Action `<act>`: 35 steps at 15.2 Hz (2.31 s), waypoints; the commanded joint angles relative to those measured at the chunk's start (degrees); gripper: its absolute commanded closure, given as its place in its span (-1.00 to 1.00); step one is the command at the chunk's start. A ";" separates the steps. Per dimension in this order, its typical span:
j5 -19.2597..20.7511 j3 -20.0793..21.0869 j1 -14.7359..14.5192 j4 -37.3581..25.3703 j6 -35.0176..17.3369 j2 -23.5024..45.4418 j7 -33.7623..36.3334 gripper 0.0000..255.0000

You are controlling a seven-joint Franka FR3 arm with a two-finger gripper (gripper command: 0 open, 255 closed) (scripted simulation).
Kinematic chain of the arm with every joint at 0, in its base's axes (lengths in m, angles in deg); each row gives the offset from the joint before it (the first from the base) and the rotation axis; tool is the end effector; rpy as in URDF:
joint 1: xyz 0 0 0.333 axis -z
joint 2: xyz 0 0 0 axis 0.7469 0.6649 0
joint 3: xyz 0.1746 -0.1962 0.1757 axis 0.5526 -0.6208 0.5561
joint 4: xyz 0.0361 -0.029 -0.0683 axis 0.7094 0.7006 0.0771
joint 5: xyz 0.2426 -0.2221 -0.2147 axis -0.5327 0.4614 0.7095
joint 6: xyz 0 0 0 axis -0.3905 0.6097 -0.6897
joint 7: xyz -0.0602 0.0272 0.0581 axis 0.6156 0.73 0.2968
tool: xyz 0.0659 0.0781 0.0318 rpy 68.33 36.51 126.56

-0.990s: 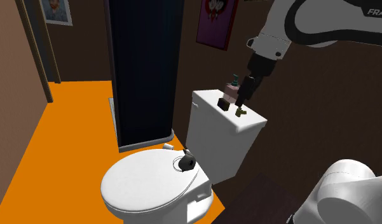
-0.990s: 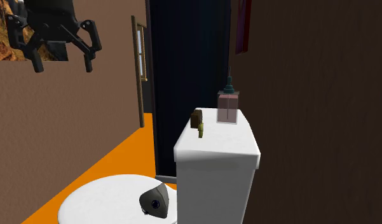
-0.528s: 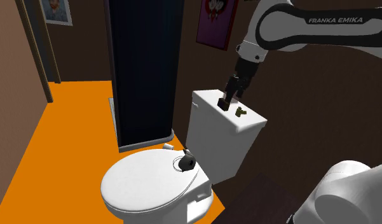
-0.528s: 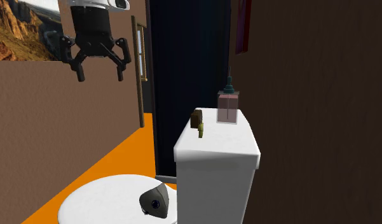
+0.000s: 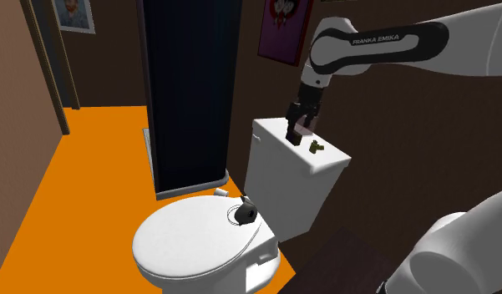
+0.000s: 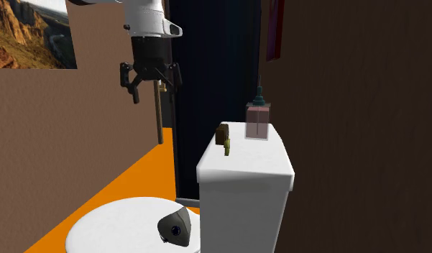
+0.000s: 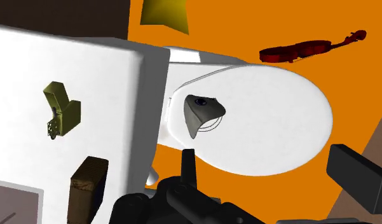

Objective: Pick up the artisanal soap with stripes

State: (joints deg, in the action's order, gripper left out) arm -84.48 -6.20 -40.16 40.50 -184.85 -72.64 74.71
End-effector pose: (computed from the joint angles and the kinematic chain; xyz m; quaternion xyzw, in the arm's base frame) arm 0.4720 -0.0758 0.5507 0.9992 -0.0126 0.0365 0.0028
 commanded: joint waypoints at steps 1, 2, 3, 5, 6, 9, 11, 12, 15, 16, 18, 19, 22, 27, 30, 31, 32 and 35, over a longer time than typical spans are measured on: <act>0.42 -0.78 0.86 -2.45 -0.92 3.87 0.32 -1.00; 0.58 -1.17 1.26 -3.80 -1.22 5.78 0.47 -1.00; 0.71 -1.57 1.66 -5.21 -1.49 7.68 0.61 -1.00; 0.91 -2.37 2.45 -8.17 -1.87 11.49 0.88 -1.00; 0.97 -2.78 2.84 -9.73 -1.99 13.40 1.00 -1.00; 1.00 -3.99 4.03 -14.72 -2.07 19.18 1.32 -1.00; 0.88 -4.78 4.86 -18.34 -1.89 23.07 1.49 -1.00; 0.79 -5.16 5.30 -20.24 -1.72 25.03 1.58 -1.00; 0.36 -6.27 6.68 -26.34 -0.90 31.03 1.80 -1.00; 0.18 -6.62 7.18 -28.53 -0.52 33.08 1.87 -1.00; -0.24 -7.28 8.26 -33.18 0.43 37.25 2.02 -1.00; -0.31 -7.38 8.46 -34.00 0.62 37.96 2.04 -1.00; -0.35 -7.34 8.44 -32.15 -1.54 38.29 2.08 -1.00; -0.44 -7.28 8.44 -29.70 -4.73 39.04 2.12 -1.00; -0.43 -7.28 8.43 -29.54 -4.82 38.97 2.13 1.00; -0.43 -7.28 8.42 -29.54 -4.84 38.98 2.14 1.00; -0.43 -7.28 8.43 -29.52 -4.85 38.97 2.13 1.00; -0.43 -7.29 8.43 -29.46 -4.87 38.93 2.13 1.00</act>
State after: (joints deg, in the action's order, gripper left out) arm -84.94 -13.45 -31.76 11.00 -189.73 -33.72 76.84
